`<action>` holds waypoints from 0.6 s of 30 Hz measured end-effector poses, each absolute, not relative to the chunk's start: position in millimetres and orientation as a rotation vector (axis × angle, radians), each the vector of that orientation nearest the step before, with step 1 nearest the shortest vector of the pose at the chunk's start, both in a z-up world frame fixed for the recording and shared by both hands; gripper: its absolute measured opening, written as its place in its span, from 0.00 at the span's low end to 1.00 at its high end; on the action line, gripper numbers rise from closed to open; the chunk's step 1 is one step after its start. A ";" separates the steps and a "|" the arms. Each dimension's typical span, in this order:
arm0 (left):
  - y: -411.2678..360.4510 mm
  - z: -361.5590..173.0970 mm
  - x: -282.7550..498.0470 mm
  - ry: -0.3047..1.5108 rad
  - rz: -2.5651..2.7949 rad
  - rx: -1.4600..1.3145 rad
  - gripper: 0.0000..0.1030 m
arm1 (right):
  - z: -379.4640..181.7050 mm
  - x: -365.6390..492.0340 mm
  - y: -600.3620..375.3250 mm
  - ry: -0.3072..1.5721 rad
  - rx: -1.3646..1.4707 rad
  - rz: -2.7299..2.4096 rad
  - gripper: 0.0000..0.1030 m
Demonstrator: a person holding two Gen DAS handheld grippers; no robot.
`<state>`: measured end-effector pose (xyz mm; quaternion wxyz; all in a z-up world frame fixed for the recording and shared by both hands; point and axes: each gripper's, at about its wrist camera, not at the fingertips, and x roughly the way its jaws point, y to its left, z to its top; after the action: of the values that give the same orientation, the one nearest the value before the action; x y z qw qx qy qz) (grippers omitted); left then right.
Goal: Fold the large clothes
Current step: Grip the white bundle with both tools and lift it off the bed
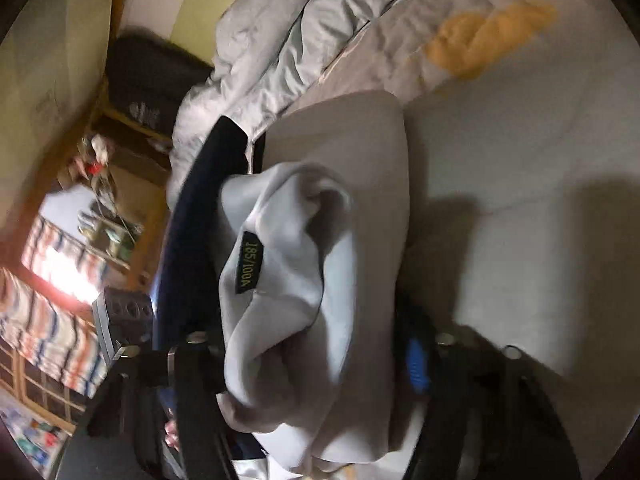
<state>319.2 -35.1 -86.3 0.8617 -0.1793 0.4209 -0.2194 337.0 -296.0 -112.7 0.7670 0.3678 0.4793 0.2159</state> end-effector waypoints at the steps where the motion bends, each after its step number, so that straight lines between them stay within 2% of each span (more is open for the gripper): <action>1: -42.2 -73.5 311.9 0.850 -0.478 -0.330 0.61 | -106.9 334.6 -296.4 1.033 0.790 0.465 0.45; 9: -102.7 2.7 264.3 0.687 -0.593 -0.300 0.58 | -12.9 284.2 -335.9 0.851 0.696 0.417 0.42; 18: -227.4 112.4 211.0 0.566 -0.728 -0.203 0.58 | 107.7 183.5 -428.2 0.628 0.639 0.272 0.43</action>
<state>211.0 -227.4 112.4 0.8906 -0.0977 0.2727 -0.3506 183.5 -428.2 107.7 0.8924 0.3079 0.3028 0.1311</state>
